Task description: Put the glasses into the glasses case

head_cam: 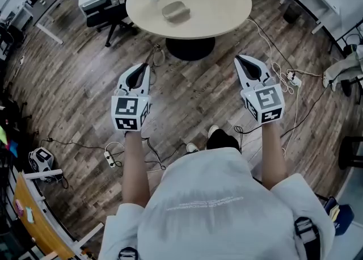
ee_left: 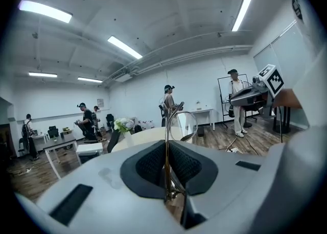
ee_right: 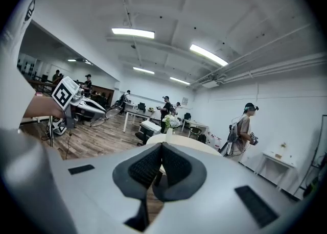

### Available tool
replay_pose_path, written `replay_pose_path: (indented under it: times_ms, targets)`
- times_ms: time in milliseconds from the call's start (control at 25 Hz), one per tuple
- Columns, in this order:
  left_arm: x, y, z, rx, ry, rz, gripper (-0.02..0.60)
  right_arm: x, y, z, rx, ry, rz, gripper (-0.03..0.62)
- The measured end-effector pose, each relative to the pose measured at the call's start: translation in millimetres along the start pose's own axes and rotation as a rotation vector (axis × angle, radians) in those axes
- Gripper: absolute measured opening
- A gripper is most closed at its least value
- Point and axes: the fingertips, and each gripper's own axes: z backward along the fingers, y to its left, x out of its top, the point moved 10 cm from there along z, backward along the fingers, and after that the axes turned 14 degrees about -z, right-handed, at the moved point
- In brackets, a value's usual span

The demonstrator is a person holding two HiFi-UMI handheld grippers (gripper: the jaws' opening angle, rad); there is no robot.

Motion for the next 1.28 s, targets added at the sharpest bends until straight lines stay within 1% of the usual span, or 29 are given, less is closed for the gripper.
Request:
replay_pose_path:
  times_ms: [280, 520, 680, 1040, 1160, 1280]
  targets:
    - [-9, 7, -19, -0.024, 0.013, 0.007, 0.017, -6, -6, -16, -0.017, 0.014, 0.007, 0.000]
    - [-17, 31, -53, -0.016, 0.023, -0.009, 0.017, -7, -23, -62, -0.019, 0.023, 0.028, 0.000]
    - [-26, 54, -92, -0.022, 0.048, -0.014, 0.018, -4, -43, -107, -0.015, 0.021, 0.015, 0.000]
    - [-21, 121, -203, -0.054, 0.086, -0.051, 0.017, 11, -102, -221, -0.004, 0.046, -0.024, 0.000]
    - [-18, 140, -242, -0.069, 0.094, -0.063, 0.018, 15, -118, -249, -0.009, 0.051, -0.037, 0.000]
    - [-14, 150, -276, -0.088, 0.092, -0.073, 0.018, 10, -129, -269, -0.006, 0.067, -0.058, 0.000]
